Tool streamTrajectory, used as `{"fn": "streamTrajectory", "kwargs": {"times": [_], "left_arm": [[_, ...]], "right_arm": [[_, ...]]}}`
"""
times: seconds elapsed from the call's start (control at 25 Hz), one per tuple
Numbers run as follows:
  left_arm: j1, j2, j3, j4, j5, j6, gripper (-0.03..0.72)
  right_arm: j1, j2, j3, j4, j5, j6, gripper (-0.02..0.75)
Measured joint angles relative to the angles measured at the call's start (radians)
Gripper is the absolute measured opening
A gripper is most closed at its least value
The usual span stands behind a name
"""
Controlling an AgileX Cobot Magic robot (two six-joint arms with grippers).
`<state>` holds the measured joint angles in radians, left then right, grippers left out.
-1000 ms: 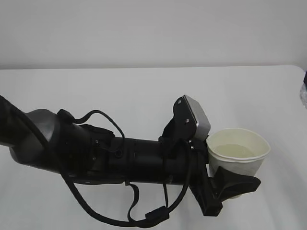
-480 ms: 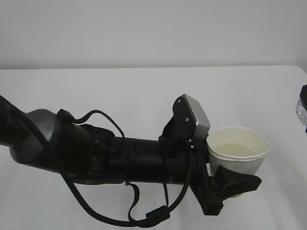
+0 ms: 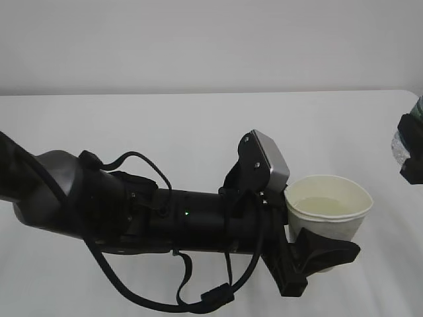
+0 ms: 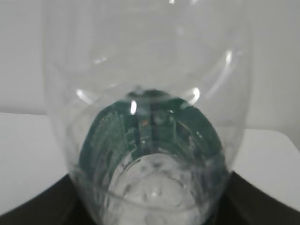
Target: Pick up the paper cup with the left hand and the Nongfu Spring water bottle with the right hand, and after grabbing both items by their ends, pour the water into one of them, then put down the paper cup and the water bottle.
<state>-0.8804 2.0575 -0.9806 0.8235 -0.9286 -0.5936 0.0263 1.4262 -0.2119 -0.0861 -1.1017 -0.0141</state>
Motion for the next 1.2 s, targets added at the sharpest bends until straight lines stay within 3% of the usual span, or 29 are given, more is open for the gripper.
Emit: {"fn": "streamTrajectory", "kwargs": {"times": [0.44, 1.2], "left_arm": [[0.021, 0.000, 0.000, -0.011, -0.002, 0.000, 0.454], [0.067, 0.000, 0.000, -0.013, -0.022, 0.000, 0.453]], "right_arm": [[0.000, 0.198, -0.020, 0.045, -0.016, 0.004, 0.419], [0.000, 0.521, -0.232, 0.052, -0.017, 0.034, 0.419]]}}
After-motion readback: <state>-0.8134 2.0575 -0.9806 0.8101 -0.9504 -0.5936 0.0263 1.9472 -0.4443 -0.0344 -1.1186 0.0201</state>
